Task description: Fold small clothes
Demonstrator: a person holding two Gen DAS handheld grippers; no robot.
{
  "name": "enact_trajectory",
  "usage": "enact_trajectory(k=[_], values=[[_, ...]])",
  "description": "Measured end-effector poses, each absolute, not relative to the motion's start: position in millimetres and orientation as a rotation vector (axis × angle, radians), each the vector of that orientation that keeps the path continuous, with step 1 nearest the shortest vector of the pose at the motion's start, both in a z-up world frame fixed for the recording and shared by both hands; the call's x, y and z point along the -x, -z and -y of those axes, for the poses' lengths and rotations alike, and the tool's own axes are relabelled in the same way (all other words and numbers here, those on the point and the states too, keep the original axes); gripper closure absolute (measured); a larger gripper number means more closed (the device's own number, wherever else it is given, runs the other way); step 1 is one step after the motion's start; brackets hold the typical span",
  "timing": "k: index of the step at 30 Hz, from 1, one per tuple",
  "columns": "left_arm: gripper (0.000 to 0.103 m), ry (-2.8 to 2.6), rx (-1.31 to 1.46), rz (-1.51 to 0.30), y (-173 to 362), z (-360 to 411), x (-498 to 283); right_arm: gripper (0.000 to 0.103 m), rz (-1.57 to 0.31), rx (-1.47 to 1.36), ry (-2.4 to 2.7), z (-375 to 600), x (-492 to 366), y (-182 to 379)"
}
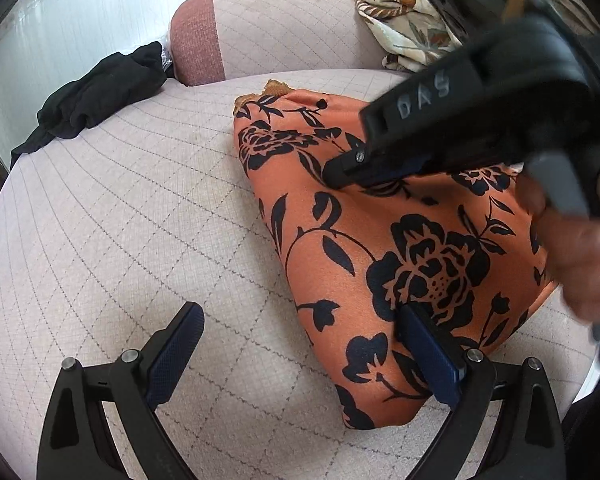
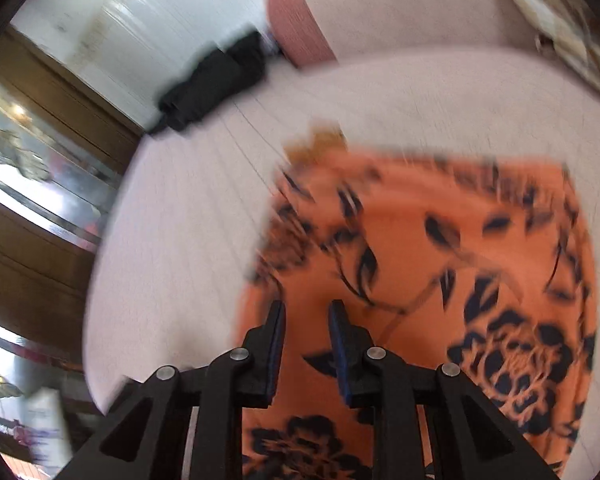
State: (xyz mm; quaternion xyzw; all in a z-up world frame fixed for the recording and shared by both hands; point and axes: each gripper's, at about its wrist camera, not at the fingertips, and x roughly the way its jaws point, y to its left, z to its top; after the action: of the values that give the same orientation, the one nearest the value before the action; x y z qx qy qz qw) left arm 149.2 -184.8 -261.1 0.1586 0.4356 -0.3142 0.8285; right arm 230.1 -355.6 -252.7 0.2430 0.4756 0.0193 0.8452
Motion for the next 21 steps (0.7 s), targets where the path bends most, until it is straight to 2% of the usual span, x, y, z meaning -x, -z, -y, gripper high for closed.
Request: enact_trajectory(k=[5, 9, 10, 11, 12, 13, 18, 21], values=[[0.004, 0.670, -0.338, -0.921, 259, 186, -147, 0.077, -0.979, -0.530, -0.040, 360, -213, 243], [0.005, 0.673, -0.337, -0.915, 255, 187, -147, 0.076, -0.881, -0.571, -0.012, 380, -174, 225], [0.005, 0.679, -0.335, -0.909, 252, 187, -147, 0.068, -0.864, -0.584, -0.006, 387, -165, 222], [0.005, 0.694, -0.330, -0.899, 249, 187, -147, 0.045, -0.840, -0.602, 0.004, 397, -153, 219], [0.005, 0.705, -0.324, -0.892, 246, 187, -147, 0.031, -0.820, -0.616, 0.016, 404, -144, 217], [0.005, 0.716, -0.315, -0.885, 244, 187, -147, 0.023, -0.778, -0.643, 0.044, 417, -130, 215], [0.005, 0.703, -0.287, -0.870, 240, 190, -157, 0.023, -0.704, -0.805, 0.124, 480, -94, 225], [0.005, 0.691, -0.266, -0.889, 243, 193, -165, 0.023, -0.739, -0.864, 0.159, 502, -90, 241]])
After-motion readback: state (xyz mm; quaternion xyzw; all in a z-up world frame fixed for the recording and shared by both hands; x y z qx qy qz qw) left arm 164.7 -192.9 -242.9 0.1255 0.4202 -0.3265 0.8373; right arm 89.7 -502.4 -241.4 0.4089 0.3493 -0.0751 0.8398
